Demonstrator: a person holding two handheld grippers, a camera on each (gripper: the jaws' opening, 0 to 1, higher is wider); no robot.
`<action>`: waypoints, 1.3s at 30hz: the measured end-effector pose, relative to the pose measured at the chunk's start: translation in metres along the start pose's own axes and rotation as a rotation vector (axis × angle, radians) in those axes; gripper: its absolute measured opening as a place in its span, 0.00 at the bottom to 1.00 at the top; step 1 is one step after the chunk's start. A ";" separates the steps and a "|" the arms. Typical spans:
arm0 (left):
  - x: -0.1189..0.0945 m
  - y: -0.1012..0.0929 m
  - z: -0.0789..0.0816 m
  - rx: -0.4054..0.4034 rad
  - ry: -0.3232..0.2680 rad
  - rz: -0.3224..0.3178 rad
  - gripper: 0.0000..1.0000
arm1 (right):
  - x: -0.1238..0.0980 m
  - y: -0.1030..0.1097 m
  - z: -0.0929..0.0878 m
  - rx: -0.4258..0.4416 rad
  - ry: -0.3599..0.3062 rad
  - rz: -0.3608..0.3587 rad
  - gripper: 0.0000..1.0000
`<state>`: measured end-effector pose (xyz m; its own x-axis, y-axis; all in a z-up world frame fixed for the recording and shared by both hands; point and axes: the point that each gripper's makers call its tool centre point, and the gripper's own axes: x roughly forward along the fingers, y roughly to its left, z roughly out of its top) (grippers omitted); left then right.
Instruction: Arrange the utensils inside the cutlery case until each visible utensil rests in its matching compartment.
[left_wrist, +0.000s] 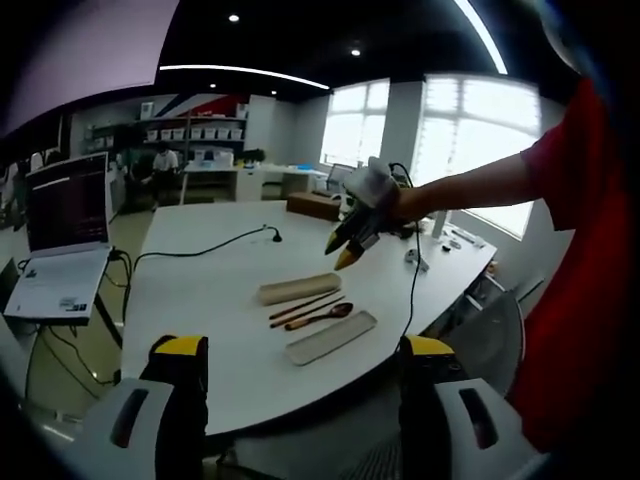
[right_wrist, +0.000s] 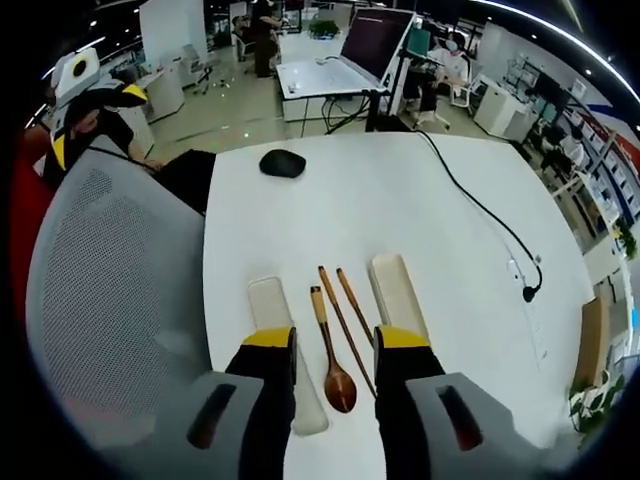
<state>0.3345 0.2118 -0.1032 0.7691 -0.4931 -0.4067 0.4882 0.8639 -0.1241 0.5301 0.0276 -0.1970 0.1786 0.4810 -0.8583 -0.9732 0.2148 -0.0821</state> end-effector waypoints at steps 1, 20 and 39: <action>0.000 0.001 0.000 0.002 -0.002 0.001 0.80 | 0.001 0.000 -0.001 -0.004 0.005 0.005 0.25; 0.006 0.000 -0.007 0.003 0.020 -0.004 0.79 | 0.025 -0.015 -0.003 -0.087 0.075 0.000 0.27; 0.004 0.007 -0.011 -0.009 0.023 0.009 0.77 | 0.049 -0.008 0.000 -0.132 0.134 0.036 0.14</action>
<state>0.3363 0.2169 -0.1157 0.7638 -0.4827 -0.4285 0.4774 0.8693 -0.1283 0.5470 0.0491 -0.2388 0.1307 0.3673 -0.9209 -0.9908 0.0818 -0.1080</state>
